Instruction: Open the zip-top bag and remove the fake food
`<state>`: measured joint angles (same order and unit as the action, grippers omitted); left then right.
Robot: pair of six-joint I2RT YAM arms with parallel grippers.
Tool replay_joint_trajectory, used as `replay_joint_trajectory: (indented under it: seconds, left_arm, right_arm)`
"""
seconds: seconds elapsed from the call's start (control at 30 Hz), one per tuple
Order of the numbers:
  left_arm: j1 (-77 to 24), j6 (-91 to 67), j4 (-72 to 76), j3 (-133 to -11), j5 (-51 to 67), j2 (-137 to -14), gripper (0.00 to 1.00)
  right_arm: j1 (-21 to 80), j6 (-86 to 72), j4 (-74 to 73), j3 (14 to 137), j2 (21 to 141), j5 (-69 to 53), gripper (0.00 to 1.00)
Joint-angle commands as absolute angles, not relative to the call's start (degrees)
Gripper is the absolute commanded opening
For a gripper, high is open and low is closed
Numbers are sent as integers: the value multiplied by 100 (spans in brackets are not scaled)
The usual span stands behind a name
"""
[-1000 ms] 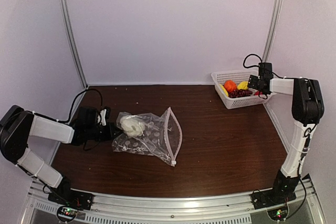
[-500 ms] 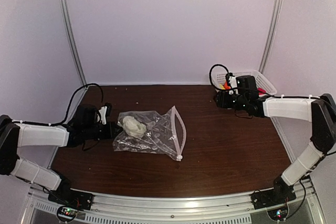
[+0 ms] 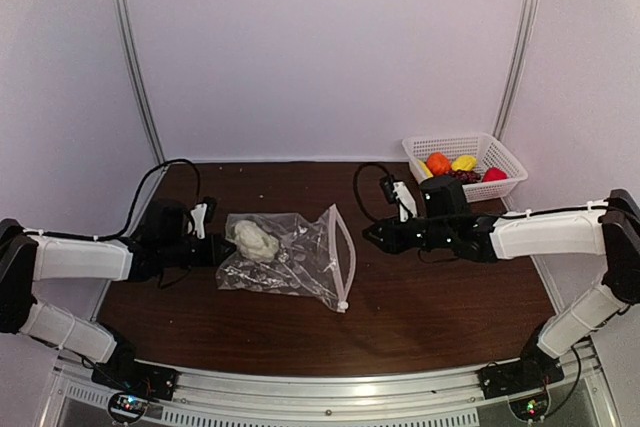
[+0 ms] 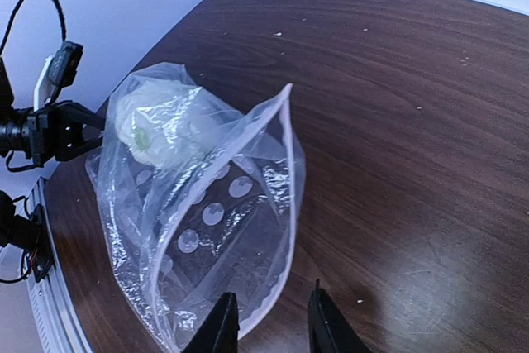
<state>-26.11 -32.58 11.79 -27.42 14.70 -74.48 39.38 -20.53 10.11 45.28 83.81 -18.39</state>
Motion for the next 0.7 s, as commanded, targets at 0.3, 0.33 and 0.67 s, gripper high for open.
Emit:
replay_joint_trajectory:
  seconds: [0.3, 0.33, 0.67]
  left_arm:
    - [-2672, -3140, 1345, -2830, 1537, -7583, 0]
    - [-2672, -3134, 1351, -2837, 1546, -7600, 0]
    - [-2672, -3089, 1254, -3111, 1699, -7827, 0]
  right_arm:
    - [4659, -1284, 1885, 4897, 9801, -1927, 21]
    - [4666, -1214, 2010, 4910, 9877, -1924, 21]
    - [4987, -233, 2371, 5320, 10618, -1738, 36]
